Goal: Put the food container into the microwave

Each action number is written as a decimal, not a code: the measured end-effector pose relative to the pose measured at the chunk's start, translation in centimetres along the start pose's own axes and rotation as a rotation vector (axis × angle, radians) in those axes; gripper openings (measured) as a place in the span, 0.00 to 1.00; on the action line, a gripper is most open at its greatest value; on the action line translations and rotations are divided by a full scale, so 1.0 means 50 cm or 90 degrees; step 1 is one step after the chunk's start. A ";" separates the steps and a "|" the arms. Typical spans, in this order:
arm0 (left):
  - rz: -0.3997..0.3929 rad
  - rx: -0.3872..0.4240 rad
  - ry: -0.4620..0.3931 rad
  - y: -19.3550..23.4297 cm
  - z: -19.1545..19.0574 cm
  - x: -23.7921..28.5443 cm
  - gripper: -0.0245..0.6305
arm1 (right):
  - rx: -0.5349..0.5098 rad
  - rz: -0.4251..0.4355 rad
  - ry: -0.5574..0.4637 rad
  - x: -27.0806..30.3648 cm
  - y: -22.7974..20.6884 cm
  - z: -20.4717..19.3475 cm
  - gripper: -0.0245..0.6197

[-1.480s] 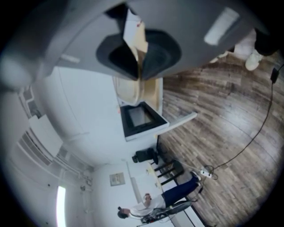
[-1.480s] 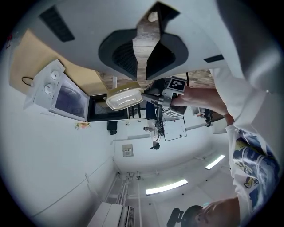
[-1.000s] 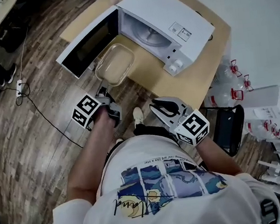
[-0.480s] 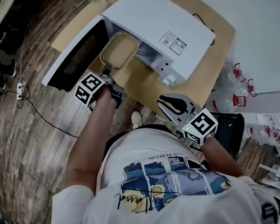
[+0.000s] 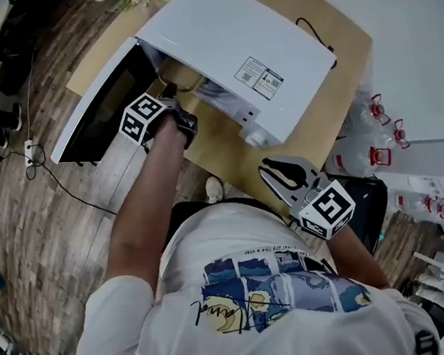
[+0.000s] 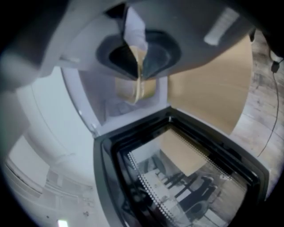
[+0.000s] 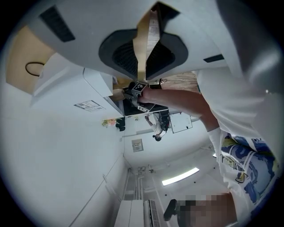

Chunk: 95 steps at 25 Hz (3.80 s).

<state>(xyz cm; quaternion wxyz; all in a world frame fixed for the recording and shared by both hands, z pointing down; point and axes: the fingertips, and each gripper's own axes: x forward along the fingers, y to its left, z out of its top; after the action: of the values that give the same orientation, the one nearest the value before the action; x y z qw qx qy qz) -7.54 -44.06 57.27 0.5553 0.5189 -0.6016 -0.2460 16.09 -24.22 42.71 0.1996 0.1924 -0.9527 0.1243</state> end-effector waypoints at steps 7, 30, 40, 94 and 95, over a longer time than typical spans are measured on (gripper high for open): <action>0.012 0.001 0.009 -0.016 -0.006 0.087 0.10 | 0.005 -0.009 0.015 -0.014 -0.024 -0.019 0.12; -0.009 0.045 0.029 -0.023 0.008 0.128 0.25 | 0.004 0.020 0.030 0.023 -0.025 -0.030 0.12; -0.018 0.094 0.044 -0.016 0.019 0.007 0.25 | -0.025 0.061 0.024 0.093 0.020 -0.012 0.11; -0.342 0.505 0.240 0.108 0.025 -0.894 0.05 | -0.020 -0.066 0.005 0.238 0.591 -0.005 0.05; -0.343 0.510 0.239 0.108 0.024 -0.896 0.05 | -0.020 -0.066 0.009 0.239 0.595 -0.008 0.05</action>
<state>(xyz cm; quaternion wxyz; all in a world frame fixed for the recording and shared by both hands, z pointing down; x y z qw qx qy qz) -17.49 -2.35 43.17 0.3288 0.8623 -0.3837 -0.0334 -6.27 -1.27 43.43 0.2152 0.2376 -0.9419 0.0999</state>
